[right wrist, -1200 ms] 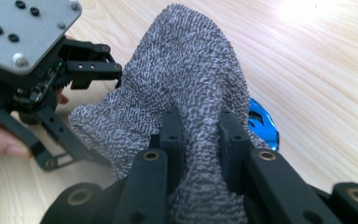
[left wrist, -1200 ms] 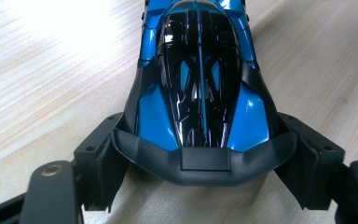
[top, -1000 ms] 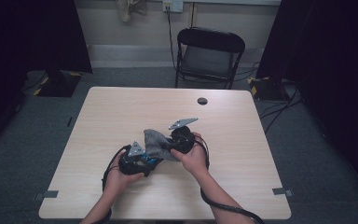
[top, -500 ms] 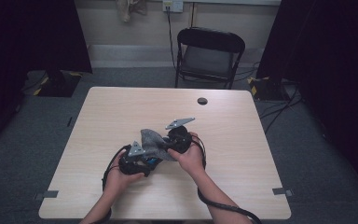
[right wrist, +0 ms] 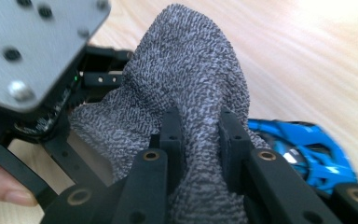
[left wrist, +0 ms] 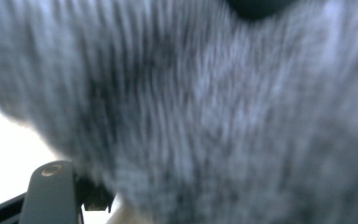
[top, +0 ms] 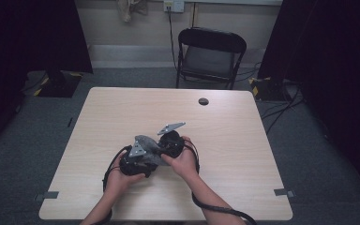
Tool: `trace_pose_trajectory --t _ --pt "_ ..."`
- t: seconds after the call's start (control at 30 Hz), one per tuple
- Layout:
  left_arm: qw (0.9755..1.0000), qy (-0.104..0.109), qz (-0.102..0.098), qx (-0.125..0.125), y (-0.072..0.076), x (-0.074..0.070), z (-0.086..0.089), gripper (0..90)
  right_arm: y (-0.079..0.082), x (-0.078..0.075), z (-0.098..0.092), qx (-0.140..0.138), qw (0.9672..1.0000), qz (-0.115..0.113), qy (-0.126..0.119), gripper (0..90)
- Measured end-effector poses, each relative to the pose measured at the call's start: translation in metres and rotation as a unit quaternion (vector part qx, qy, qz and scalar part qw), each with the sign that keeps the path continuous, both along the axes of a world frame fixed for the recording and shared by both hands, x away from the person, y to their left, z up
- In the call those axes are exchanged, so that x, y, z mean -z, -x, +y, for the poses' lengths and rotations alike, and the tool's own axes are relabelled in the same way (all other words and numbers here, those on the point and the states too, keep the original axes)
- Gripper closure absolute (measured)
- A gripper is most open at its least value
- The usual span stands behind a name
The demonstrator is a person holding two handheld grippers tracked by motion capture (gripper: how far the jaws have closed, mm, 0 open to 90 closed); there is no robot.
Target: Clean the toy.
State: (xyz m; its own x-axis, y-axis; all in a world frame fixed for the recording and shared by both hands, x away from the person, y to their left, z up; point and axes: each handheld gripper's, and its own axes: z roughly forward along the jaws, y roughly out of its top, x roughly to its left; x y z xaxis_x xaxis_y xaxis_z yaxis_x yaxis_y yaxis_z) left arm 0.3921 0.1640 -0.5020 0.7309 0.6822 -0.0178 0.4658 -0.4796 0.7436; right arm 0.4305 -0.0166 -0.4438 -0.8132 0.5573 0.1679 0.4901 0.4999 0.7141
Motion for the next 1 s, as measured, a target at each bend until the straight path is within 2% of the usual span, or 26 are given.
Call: trace_pose_trajectory --t 0.17,0.33,0.6,0.8,1.0 --pt "1.0 0.0 0.0 0.0 0.0 0.0 0.0 24.3 0.005 0.012 0.007 -0.016 0.9998 0.0 0.008 75.5" --pt "1.0 0.001 0.001 -0.001 0.0 0.0 0.0 24.4 0.007 0.014 0.007 -0.017 0.9997 -0.01 0.011 75.6" --pt "1.0 0.0 0.0 -0.001 0.0 0.0 0.0 24.5 -0.003 0.014 -0.009 0.01 0.9999 -0.009 -0.001 75.6" --pt "1.0 0.0 0.0 -0.001 0.0 0.0 0.0 24.5 -0.013 0.015 -0.023 0.029 0.9995 -0.014 0.008 75.6" --pt "1.0 -0.001 0.0 -0.001 0.0 0.0 0.0 24.5 -0.017 0.02 -0.033 0.047 0.9988 -0.012 0.001 75.6"
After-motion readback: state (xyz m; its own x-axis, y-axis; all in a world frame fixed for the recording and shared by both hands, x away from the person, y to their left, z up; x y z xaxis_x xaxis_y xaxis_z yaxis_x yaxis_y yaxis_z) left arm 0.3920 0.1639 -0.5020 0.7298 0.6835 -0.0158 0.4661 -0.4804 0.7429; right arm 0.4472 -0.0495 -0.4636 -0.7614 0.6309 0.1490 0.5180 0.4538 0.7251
